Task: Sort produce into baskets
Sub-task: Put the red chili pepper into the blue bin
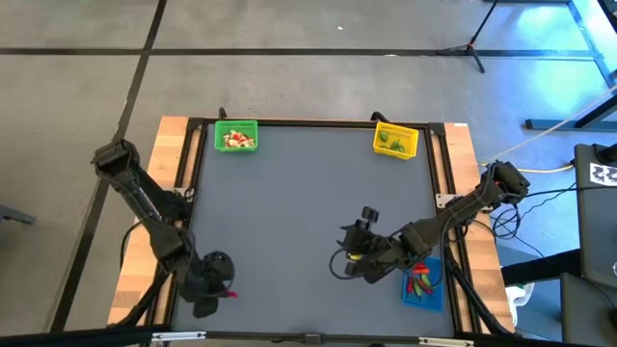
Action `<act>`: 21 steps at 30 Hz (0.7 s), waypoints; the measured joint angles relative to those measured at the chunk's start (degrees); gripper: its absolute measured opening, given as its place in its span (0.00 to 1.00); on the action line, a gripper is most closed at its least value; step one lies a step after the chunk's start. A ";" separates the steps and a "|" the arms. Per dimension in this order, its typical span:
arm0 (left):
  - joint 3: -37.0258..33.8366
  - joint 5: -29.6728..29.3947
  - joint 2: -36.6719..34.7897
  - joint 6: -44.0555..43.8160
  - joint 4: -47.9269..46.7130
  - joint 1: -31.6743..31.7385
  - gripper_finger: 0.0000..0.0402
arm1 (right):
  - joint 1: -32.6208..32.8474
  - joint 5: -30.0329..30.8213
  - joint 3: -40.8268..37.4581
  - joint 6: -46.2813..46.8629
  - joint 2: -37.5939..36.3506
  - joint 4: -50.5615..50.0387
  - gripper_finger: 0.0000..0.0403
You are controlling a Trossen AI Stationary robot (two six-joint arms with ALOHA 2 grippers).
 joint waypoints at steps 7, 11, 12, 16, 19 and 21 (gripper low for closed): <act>0.02 -6.25 -0.53 9.88 8.97 8.04 0.08 | -1.07 -7.57 0.04 -10.02 0.89 11.88 0.44; 0.02 -12.09 -0.50 14.89 13.03 12.90 0.08 | -2.58 -12.37 0.04 -15.81 3.30 21.17 0.44; 0.02 -13.56 -0.35 16.02 14.05 13.97 0.08 | -2.98 -13.28 0.04 -17.01 3.98 23.52 0.44; 0.02 -15.36 0.01 20.73 17.13 17.54 0.08 | -4.60 -16.55 0.04 -20.57 6.53 32.37 0.44; 0.04 -15.45 0.01 24.59 20.22 19.48 0.09 | -5.77 -17.78 0.04 -22.31 8.13 37.02 0.44; 0.04 -15.62 0.01 26.85 22.74 20.52 0.09 | -6.63 -19.57 0.04 -22.45 8.98 40.27 0.44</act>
